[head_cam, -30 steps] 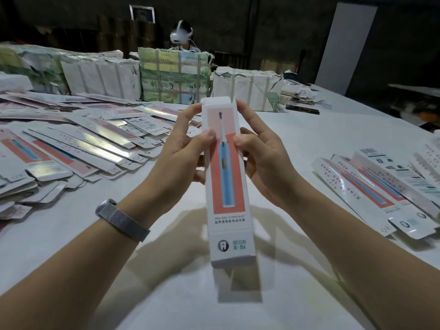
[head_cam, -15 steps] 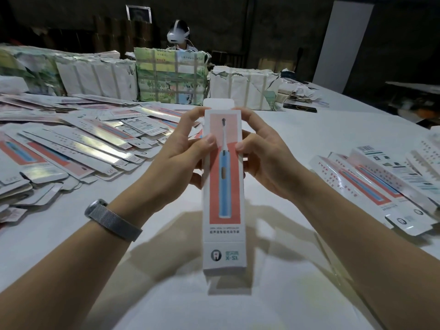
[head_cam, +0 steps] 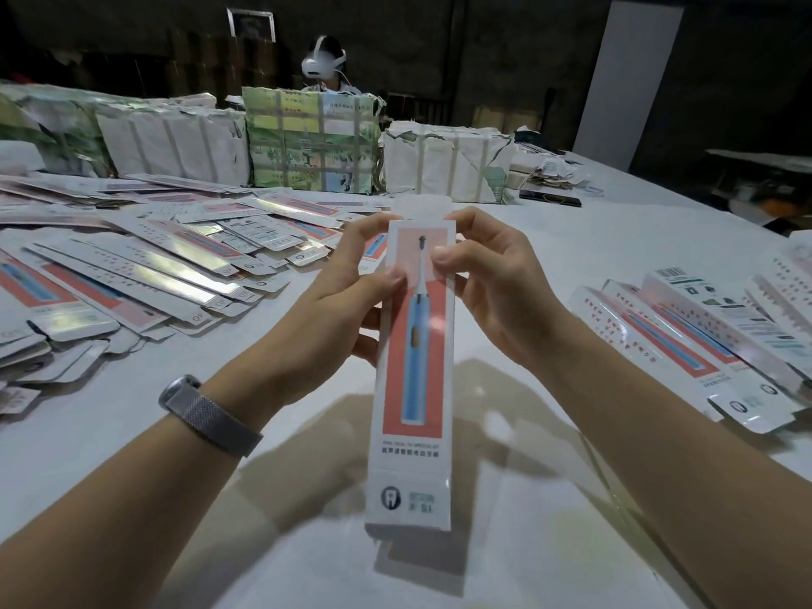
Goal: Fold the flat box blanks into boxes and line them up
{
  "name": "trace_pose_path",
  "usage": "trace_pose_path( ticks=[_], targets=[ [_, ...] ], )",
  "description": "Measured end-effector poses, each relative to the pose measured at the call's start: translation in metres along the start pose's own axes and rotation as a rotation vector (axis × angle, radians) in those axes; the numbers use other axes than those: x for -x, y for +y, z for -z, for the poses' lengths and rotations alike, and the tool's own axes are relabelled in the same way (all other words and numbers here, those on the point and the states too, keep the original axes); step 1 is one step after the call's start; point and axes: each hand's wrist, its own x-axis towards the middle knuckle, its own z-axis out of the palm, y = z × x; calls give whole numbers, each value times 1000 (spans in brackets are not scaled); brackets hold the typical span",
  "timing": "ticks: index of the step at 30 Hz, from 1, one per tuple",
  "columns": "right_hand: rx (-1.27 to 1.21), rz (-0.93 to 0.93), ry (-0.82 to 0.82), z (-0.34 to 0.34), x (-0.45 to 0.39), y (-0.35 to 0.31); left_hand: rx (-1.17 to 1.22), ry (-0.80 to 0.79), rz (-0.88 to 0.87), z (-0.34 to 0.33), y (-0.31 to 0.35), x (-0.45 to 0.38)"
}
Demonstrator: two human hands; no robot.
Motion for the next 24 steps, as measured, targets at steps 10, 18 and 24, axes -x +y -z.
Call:
trace_pose_path(
  ticks=[10, 18, 24],
  targets=[
    [-28, 36, 19, -1, -3, 6, 68, 16, 27, -2, -3, -1],
    [-33, -69, 40, 2, -3, 1, -46, -1, 1, -5, -1, -1],
    [-72, -179, 16, 6, -4, -7, -124, -25, -38, -7, -2, 1]
  ],
)
